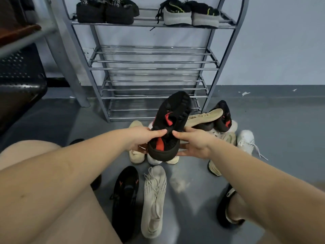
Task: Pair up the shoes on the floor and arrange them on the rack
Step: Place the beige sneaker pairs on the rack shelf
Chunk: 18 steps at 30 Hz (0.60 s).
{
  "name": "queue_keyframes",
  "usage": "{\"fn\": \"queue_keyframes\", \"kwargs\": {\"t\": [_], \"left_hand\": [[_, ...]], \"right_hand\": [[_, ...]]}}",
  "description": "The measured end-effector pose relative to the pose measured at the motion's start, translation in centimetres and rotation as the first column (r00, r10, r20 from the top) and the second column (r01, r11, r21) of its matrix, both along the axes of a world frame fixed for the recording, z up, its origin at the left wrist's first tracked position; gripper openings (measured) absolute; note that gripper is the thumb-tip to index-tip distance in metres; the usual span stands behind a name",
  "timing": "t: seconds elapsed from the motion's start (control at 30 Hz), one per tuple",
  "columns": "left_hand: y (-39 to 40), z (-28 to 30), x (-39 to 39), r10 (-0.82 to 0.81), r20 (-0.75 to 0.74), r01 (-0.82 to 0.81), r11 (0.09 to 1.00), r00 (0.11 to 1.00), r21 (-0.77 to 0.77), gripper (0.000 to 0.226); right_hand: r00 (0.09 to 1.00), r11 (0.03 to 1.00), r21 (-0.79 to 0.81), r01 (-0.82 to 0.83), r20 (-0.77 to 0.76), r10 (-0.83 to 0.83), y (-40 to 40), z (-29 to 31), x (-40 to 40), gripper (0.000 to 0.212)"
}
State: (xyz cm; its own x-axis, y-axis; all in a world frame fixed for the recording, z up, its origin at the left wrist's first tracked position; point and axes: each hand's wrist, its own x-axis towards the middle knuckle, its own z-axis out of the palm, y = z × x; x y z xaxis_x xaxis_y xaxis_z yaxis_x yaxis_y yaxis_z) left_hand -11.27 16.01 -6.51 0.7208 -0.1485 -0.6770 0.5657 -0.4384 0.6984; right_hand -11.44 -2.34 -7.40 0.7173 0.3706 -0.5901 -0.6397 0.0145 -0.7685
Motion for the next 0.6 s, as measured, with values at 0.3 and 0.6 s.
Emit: {"fn": "queue_keyframes", "kwargs": {"t": [0.3, 0.6], "left_hand": [[-3.6, -8.4, -1.7, -0.018, -0.224, 0.004, 0.998, 0.974, -0.062, 0.026], [-6.7, -16.6, -7.0, 0.086, -0.463, -0.177, 0.971, 0.882, -0.158, 0.035]], "right_hand": [[0.965, 0.987, -0.025, 0.156, -0.209, -0.158, -3.7, -8.8, -4.0, 0.006], [0.885, 0.983, -0.133, 0.127, -0.433, -0.173, -6.3, -15.6, -7.6, 0.028]]}}
